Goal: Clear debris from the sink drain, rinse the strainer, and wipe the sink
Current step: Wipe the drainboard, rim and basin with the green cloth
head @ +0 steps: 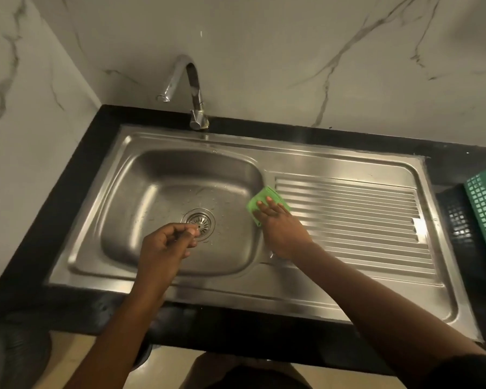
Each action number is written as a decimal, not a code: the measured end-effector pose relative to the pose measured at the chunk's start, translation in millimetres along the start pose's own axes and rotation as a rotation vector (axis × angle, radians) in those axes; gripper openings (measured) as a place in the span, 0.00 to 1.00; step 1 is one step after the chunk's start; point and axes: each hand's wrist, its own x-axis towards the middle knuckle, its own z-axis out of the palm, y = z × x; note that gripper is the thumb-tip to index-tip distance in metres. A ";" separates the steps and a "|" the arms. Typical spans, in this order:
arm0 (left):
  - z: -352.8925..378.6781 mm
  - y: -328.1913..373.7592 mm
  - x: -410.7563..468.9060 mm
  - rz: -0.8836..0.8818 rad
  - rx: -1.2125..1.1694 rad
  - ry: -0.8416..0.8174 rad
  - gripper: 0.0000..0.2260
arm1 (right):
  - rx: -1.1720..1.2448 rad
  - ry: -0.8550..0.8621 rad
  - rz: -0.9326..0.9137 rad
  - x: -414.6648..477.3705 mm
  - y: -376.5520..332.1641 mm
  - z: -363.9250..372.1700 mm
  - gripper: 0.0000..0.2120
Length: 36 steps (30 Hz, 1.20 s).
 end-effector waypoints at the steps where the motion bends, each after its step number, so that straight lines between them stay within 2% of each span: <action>1: -1.0 -1.3 -4.9 -0.003 -0.001 0.006 0.05 | 0.016 -0.005 -0.013 -10.2 -0.6 1.8 0.31; 9: -6.6 -14.7 -47.8 0.006 -0.009 0.105 0.05 | 0.159 0.053 -0.054 -97.1 -34.7 30.8 0.27; 18: -29.6 -24.9 -62.3 -0.001 -0.030 0.199 0.05 | 0.327 -0.008 -0.132 -144.2 -92.3 37.5 0.28; 27: -68.2 -25.2 -47.2 -0.016 -0.070 0.249 0.04 | 0.377 -0.114 -0.256 -111.5 -142.9 26.7 0.28; 30: -85.0 -24.8 -37.3 -0.026 -0.082 0.248 0.04 | 0.359 -0.128 -0.255 -90.2 -174.4 25.7 0.31; 33: -105.1 -22.9 -25.9 -0.024 -0.080 0.250 0.04 | 0.358 -0.134 -0.304 -65.5 -206.2 30.8 0.27; 36: -131.9 -19.4 -13.2 -0.019 -0.098 0.272 0.05 | 0.363 -0.162 -0.337 -39.6 -235.1 37.4 0.31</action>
